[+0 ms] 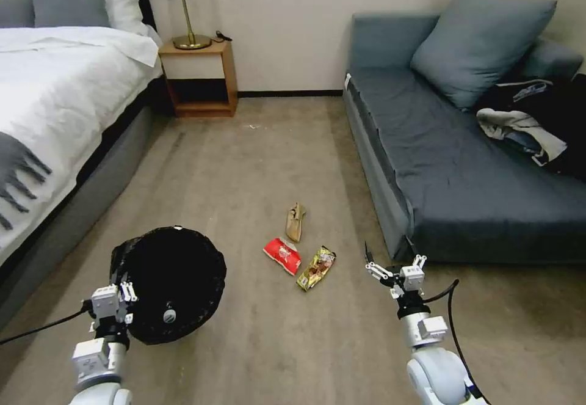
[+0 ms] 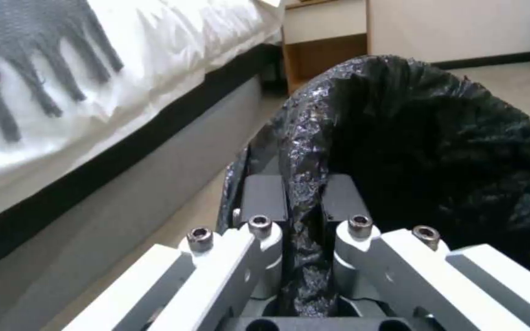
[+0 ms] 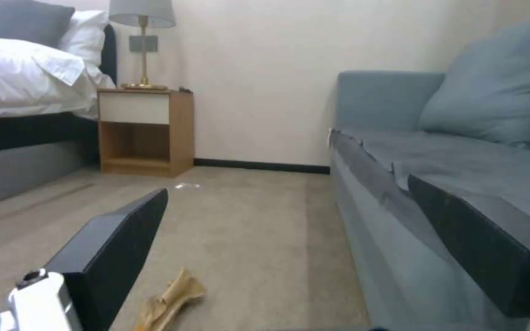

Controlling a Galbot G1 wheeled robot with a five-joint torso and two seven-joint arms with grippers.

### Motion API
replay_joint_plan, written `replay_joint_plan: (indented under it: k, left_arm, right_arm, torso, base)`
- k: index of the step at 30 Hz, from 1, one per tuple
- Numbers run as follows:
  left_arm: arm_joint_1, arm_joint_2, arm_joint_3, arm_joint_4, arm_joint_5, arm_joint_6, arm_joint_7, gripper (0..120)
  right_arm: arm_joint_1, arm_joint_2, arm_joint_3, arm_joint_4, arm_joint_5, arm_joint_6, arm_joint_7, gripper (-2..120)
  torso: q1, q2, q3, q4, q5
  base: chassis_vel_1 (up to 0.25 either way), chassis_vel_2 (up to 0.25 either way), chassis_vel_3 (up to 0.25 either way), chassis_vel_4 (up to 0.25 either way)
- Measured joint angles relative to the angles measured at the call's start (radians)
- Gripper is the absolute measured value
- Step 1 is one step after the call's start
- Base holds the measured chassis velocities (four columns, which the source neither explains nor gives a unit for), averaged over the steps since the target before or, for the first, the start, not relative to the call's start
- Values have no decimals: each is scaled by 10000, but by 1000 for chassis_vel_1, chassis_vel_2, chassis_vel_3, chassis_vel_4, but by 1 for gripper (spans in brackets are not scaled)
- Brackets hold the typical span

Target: Pick up the trash bin, then pick up the garbage on the floor and place it into the trash bin.

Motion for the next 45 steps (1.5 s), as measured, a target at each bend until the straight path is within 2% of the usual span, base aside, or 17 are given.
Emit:
replay_joint_plan:
  k: [45]
  left_arm:
    - [-20, -13, -7, 104, -59, 52, 58, 7]
  right_arm:
    - [495, -227, -827, -620, -80, -119, -7, 100]
  torso:
    - [2, 0, 0, 1, 1]
  base:
    - [-80, 81, 79, -84]
